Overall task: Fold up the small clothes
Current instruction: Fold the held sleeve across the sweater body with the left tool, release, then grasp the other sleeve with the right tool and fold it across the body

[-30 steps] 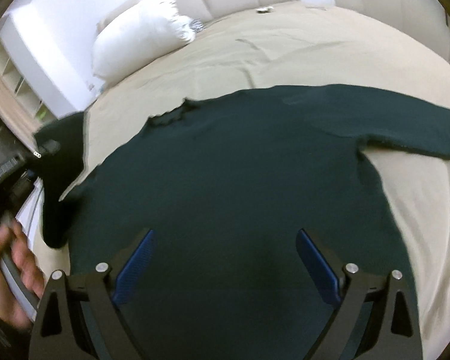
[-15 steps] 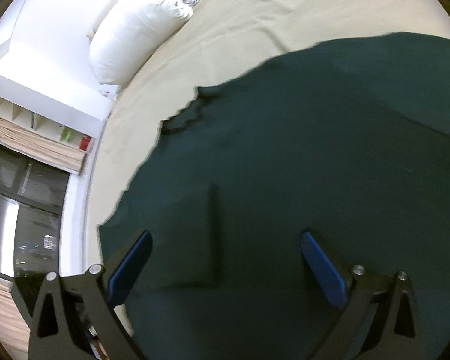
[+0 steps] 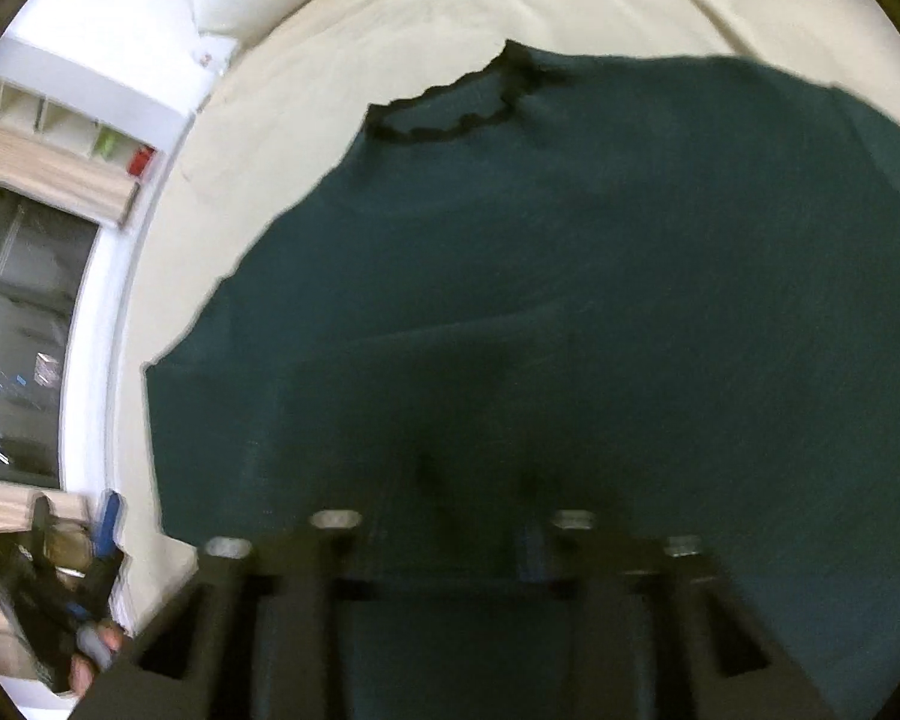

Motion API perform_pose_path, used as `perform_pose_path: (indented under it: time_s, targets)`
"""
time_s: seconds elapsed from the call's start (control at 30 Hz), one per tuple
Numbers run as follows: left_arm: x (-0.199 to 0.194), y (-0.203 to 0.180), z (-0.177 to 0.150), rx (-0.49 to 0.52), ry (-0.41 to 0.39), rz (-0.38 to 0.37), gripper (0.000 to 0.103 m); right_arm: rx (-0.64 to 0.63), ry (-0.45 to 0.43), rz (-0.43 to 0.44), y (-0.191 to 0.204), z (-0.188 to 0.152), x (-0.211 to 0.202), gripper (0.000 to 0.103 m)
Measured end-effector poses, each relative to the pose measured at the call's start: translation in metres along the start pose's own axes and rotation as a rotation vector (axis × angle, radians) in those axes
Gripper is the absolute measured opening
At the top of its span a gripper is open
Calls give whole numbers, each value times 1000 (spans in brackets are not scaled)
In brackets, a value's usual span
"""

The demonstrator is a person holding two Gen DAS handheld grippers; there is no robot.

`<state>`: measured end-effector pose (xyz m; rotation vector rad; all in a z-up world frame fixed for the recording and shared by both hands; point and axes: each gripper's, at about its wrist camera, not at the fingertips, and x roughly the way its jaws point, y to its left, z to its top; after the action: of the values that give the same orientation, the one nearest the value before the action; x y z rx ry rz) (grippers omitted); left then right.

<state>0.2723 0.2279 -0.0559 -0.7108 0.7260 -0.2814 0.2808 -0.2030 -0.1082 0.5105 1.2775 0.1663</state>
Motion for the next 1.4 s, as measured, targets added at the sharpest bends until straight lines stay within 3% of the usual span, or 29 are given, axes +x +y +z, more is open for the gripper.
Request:
perform_pose_path:
  time_s: [0.1, 0.33, 0.43, 0.6, 0.73, 0.83, 1.0, 1.13, 1.23, 1.33, 1.4]
  targets:
    - [-7, 2, 11, 1, -20, 19, 89, -8, -31, 6, -13, 5, -10, 9]
    - [-13, -9, 34, 30, -27, 21, 89, -2, -159, -136, -53, 31, -48, 9]
    - [-11, -18, 39, 53, -19, 31, 89, -1, -167, -169, -65, 40, -53, 9]
    - [14, -50, 26, 109, 41, 54, 88, -21, -164, -193, -76, 40, -55, 9]
    - [23, -66, 6, 149, 90, 72, 77, -6, -158, -190, -86, 34, -60, 9]
    - [43, -81, 1, 225, 119, 111, 68, 6, -164, -182, -88, 32, -62, 9]
    - [89, -95, -17, 326, 162, 161, 66, 19, -157, -177, -93, 30, -54, 9]
    - [131, -79, -28, 331, 248, 223, 65, 37, -166, -146, -105, 28, -51, 9]
    - [145, -71, -37, 369, 254, 244, 64, 69, -188, -79, -116, 27, -56, 15]
    - [142, -79, -41, 418, 248, 273, 65, 87, -232, -124, -119, 20, -74, 34]
    - [128, -87, -39, 397, 189, 238, 65, 102, -316, -121, -115, 11, -97, 35]
